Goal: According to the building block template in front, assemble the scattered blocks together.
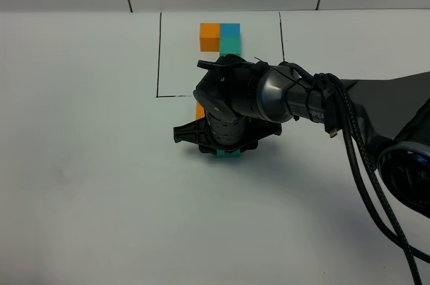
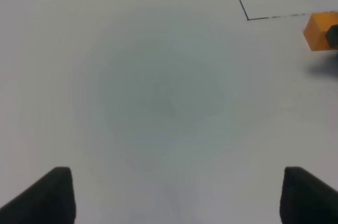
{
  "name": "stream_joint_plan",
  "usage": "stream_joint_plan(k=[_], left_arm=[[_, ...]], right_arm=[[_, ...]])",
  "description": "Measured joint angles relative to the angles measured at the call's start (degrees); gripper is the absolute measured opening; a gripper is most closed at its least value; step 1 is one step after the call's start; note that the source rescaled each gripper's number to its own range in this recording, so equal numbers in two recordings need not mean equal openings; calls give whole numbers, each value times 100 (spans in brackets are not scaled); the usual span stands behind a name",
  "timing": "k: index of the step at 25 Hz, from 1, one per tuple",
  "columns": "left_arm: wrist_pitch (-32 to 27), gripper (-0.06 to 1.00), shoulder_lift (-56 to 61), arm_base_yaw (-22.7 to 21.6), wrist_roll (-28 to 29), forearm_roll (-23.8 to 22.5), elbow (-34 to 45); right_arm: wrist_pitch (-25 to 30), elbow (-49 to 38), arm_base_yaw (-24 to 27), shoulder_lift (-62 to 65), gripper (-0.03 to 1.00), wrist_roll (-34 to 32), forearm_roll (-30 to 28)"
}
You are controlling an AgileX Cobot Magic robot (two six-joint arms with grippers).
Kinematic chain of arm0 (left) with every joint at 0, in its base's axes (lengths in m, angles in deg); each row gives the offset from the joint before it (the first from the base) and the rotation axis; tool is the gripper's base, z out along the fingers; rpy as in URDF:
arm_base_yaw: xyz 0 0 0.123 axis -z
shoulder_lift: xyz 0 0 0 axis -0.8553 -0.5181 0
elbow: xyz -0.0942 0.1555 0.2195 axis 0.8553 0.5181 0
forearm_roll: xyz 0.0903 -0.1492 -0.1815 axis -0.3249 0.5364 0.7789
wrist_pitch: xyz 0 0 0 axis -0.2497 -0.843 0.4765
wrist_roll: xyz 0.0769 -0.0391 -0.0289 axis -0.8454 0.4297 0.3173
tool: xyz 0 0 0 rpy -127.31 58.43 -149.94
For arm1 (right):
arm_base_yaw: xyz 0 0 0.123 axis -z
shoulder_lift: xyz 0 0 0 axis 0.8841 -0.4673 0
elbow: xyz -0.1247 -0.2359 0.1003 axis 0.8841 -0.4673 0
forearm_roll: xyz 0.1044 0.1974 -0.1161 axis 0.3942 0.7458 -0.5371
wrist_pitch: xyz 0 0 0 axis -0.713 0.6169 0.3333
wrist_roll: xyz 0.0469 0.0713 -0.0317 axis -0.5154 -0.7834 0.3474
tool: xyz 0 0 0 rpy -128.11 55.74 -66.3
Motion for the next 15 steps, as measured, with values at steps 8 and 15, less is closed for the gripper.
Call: stream_joint_plan(k=[8,15], left_arm=[[0,76,0,0,0,0,0],[0,76,0,-5,0,0,0]], right_arm=[[-46,0,0,-7,3,-41,-88],[-70,0,0,-9,3,-84,-150]])
